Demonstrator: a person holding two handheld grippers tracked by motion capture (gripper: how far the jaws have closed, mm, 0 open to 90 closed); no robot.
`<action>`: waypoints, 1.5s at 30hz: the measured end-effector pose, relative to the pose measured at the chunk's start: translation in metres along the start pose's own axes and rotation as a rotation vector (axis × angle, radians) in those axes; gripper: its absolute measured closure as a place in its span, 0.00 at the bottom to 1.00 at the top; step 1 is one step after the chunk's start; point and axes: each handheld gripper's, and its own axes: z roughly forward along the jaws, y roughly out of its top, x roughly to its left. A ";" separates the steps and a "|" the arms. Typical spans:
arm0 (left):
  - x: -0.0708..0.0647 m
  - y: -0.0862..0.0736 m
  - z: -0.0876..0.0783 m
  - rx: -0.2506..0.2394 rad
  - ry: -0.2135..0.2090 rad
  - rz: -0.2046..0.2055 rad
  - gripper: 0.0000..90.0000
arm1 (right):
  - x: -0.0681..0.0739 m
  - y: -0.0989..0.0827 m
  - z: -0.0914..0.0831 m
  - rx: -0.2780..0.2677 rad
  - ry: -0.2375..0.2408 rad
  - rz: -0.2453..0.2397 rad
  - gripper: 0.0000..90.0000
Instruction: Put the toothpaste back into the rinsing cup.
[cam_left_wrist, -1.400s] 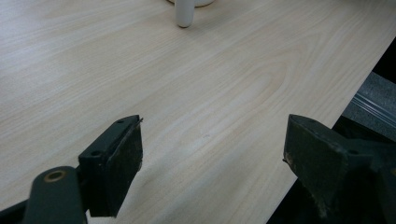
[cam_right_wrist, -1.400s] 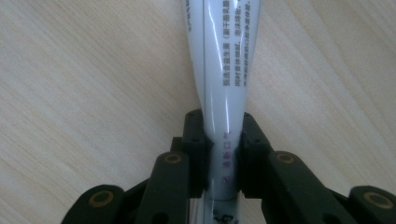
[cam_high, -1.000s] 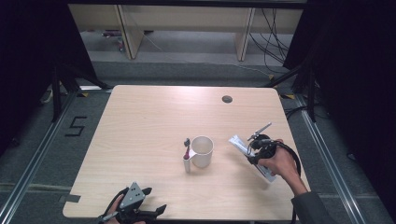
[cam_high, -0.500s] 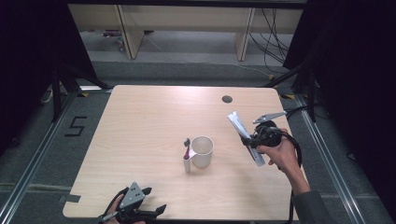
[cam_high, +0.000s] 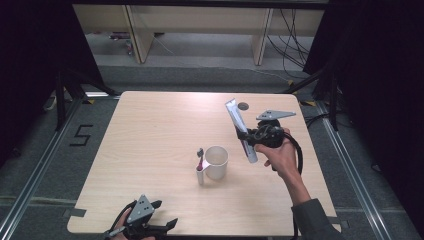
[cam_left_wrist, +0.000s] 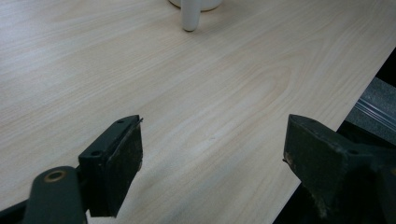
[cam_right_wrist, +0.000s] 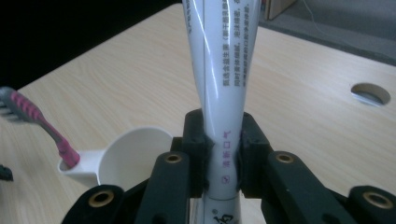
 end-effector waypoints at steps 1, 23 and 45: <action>0.000 0.000 0.000 -0.004 -0.004 -0.003 0.21 | 0.001 0.002 0.003 -0.018 0.011 -0.016 0.86; -0.002 0.001 0.000 -0.010 -0.013 0.009 0.21 | 0.037 0.023 0.047 -0.111 0.115 -0.018 0.86; -0.003 0.000 0.001 -0.017 -0.015 -0.002 0.21 | 0.042 -0.009 0.074 -0.114 0.132 -0.029 0.85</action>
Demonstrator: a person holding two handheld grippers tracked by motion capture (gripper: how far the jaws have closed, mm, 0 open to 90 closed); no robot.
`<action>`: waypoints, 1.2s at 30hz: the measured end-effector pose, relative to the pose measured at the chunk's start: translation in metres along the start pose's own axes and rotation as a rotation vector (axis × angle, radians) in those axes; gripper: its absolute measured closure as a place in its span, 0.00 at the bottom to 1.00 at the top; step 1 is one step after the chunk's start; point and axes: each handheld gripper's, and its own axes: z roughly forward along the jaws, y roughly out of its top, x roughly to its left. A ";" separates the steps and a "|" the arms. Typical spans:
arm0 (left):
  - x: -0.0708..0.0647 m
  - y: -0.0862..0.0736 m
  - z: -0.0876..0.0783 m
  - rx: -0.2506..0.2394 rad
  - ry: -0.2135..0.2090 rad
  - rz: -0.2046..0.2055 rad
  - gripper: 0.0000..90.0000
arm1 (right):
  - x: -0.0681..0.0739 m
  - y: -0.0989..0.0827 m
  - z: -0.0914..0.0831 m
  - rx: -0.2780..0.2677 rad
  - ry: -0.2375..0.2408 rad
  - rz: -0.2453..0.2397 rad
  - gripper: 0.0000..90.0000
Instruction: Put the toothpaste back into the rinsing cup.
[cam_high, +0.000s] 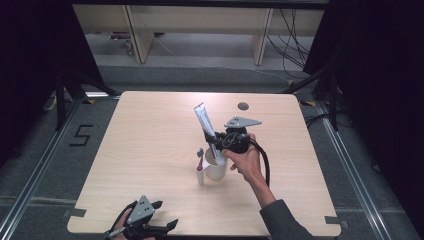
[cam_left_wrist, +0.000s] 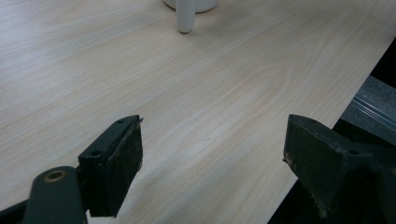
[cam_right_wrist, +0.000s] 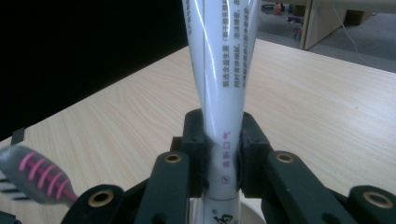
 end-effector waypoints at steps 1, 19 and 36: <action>0.000 0.000 0.000 -0.002 -0.002 0.001 0.21 | 0.001 -0.002 0.001 -0.002 0.005 0.005 0.85; 0.000 0.000 0.000 -0.001 -0.006 0.005 0.21 | 0.003 -0.025 0.005 0.033 -0.016 -0.039 0.85; 0.000 0.000 0.001 0.000 -0.005 0.004 0.21 | 0.009 -0.032 -0.003 0.087 -0.023 -0.085 0.85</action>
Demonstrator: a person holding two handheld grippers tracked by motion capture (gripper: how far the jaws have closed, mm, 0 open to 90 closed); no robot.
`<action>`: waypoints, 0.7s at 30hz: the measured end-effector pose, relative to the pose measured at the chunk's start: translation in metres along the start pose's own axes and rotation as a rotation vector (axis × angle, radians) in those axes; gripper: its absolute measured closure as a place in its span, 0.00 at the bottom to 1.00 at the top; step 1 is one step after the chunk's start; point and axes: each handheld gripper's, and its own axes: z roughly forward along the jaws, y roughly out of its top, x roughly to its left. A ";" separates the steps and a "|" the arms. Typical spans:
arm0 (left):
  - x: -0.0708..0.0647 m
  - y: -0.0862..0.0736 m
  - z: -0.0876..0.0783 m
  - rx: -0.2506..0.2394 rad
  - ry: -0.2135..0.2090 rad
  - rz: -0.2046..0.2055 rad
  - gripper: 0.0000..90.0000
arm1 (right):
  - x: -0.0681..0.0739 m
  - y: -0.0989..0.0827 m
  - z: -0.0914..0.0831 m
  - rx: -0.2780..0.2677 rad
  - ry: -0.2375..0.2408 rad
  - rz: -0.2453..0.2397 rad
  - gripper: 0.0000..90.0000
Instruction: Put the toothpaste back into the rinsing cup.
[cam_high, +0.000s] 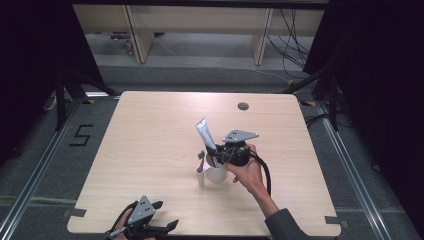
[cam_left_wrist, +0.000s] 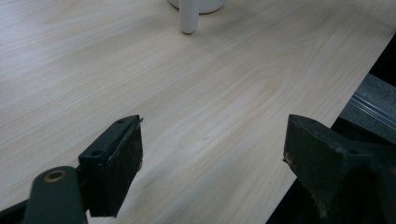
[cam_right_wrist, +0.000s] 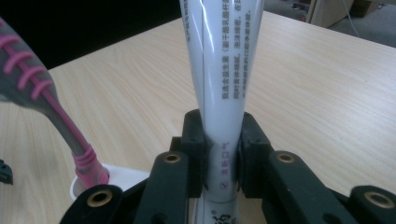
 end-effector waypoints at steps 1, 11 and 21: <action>0.000 0.000 0.000 -0.001 0.000 0.000 0.21 | 0.001 -0.001 0.000 0.010 -0.001 0.012 0.85; 0.002 0.000 -0.001 0.025 0.012 0.022 0.21 | 0.003 -0.014 -0.002 0.045 -0.004 -0.034 0.85; 0.000 0.000 0.000 0.011 0.005 0.007 0.21 | 0.006 -0.018 -0.007 0.057 -0.023 0.017 0.82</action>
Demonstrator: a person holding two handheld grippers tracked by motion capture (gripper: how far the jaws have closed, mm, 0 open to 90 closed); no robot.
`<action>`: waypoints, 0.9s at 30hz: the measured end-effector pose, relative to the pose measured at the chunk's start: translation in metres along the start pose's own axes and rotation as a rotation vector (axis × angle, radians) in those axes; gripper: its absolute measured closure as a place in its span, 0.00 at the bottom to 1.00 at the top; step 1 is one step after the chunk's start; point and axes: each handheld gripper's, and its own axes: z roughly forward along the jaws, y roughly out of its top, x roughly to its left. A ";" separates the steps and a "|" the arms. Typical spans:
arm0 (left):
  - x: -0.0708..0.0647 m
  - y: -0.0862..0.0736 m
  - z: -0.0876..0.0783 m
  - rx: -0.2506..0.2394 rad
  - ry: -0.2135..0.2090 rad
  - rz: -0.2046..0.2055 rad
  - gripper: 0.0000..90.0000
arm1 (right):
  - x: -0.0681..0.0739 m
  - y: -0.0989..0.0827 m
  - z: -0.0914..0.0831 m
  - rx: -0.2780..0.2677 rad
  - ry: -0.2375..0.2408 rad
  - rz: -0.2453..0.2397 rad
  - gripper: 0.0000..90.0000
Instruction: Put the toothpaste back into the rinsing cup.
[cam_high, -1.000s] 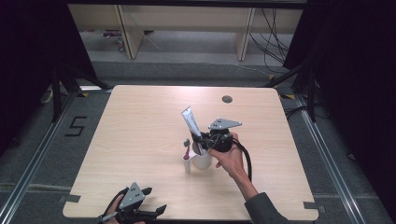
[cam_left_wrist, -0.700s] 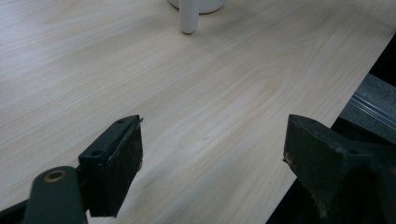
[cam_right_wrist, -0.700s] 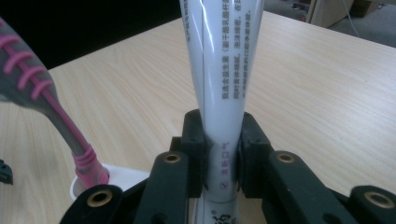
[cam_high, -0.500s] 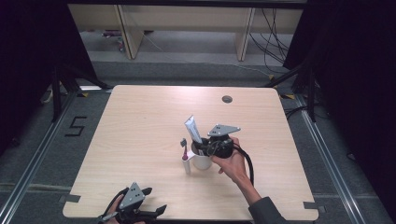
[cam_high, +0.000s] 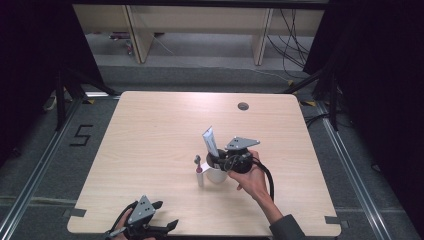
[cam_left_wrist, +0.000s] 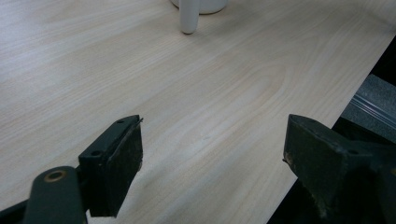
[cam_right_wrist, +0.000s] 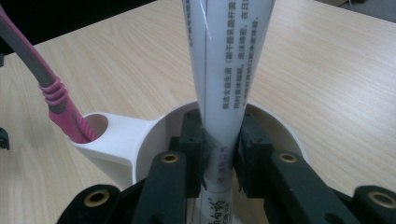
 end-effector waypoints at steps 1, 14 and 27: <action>0.001 0.000 -0.001 0.014 0.005 0.016 0.21 | -0.001 0.000 0.000 0.001 0.004 -0.028 0.80; 0.000 0.000 0.000 0.014 -0.003 0.010 0.21 | 0.001 -0.001 -0.010 -0.021 -0.020 0.003 0.68; 0.000 0.000 0.000 0.015 -0.003 0.011 0.21 | 0.002 -0.003 -0.030 -0.071 -0.023 0.023 0.62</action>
